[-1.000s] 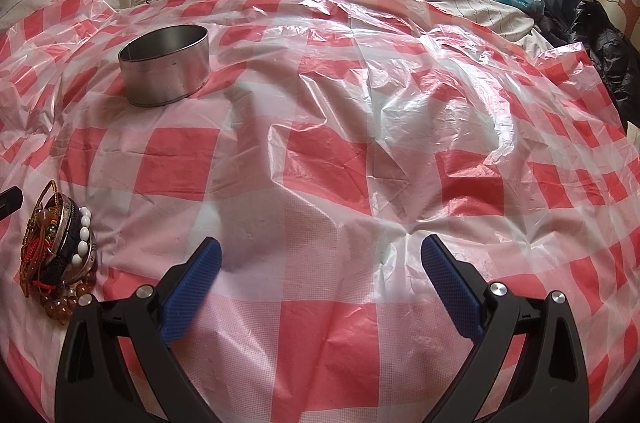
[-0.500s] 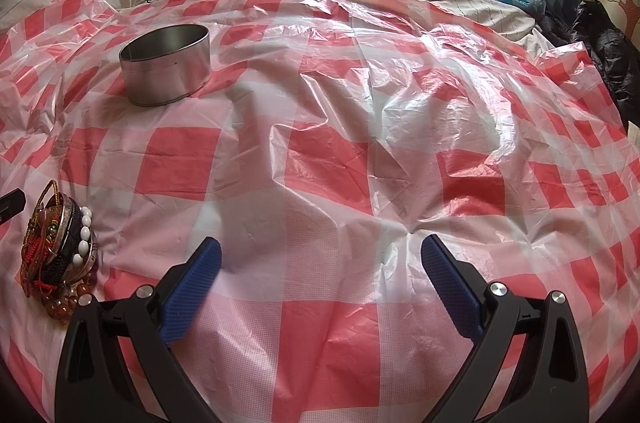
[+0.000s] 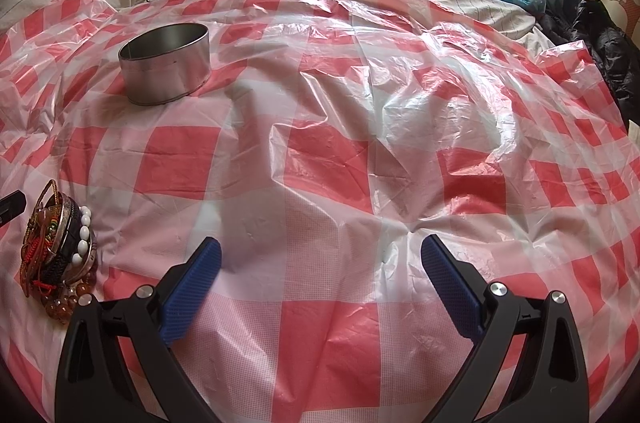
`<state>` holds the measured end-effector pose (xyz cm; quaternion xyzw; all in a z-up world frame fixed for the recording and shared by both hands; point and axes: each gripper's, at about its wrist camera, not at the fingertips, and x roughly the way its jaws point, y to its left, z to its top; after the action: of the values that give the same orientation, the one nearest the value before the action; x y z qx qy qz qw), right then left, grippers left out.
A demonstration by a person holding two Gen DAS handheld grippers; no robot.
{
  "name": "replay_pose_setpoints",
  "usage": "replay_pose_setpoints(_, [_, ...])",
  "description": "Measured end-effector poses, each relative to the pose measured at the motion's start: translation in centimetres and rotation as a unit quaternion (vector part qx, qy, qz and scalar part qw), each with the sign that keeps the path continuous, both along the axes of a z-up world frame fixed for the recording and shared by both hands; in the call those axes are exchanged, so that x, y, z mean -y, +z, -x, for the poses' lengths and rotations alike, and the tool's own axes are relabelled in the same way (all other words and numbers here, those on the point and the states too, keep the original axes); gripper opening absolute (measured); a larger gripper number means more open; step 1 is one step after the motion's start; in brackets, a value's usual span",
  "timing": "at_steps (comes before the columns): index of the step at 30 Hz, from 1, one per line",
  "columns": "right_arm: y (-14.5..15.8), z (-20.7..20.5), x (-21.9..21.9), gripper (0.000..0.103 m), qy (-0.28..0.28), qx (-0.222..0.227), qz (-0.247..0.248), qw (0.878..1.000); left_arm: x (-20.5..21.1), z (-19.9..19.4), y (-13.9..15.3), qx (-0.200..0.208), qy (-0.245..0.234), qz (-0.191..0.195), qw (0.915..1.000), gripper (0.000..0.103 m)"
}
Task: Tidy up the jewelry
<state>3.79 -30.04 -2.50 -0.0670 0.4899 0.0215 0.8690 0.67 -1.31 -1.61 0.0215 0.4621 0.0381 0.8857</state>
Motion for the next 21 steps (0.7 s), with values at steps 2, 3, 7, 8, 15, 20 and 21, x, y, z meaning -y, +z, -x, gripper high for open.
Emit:
replay_pose_setpoints(2, [0.01, -0.01, 0.05, 0.096, 0.0, 0.0, 0.0, 1.0, 0.0, 0.0, 0.0, 0.0, 0.0, 0.0, 1.0, 0.096])
replay_pose_setpoints(3, [0.01, -0.01, 0.06, 0.096, 0.0, 0.0, 0.0, 1.0, 0.06, 0.03, -0.02, 0.0, 0.0, 0.0, 1.0, 0.096])
replay_pose_setpoints(7, [0.0, -0.01, 0.06, 0.096, 0.0, 0.0, 0.0, 1.0, 0.05, 0.02, -0.01, 0.0, 0.0, 0.0, 1.0, 0.096])
replay_pose_setpoints(8, [0.0, -0.02, 0.06, 0.096, 0.0, 0.0, 0.0, 1.0, 0.04, 0.01, 0.0, 0.0, 0.0, 0.0, 1.0, 0.096])
replay_pose_setpoints(15, [-0.03, -0.03, 0.04, 0.096, 0.0, -0.001, 0.0, 1.0, 0.08, 0.01, -0.04, 0.0, 0.0, 0.0, 1.0, 0.096])
replay_pose_setpoints(20, [-0.02, -0.06, 0.09, 0.096, 0.0, -0.001, 0.0, 1.0, 0.28, 0.15, -0.34, -0.002, -0.002, -0.002, 1.0, 0.096])
replay_pose_setpoints(21, [-0.08, -0.08, 0.03, 0.096, 0.0, -0.002, 0.0, 1.0, 0.27, 0.12, -0.34, -0.002, -0.002, -0.002, 1.0, 0.096])
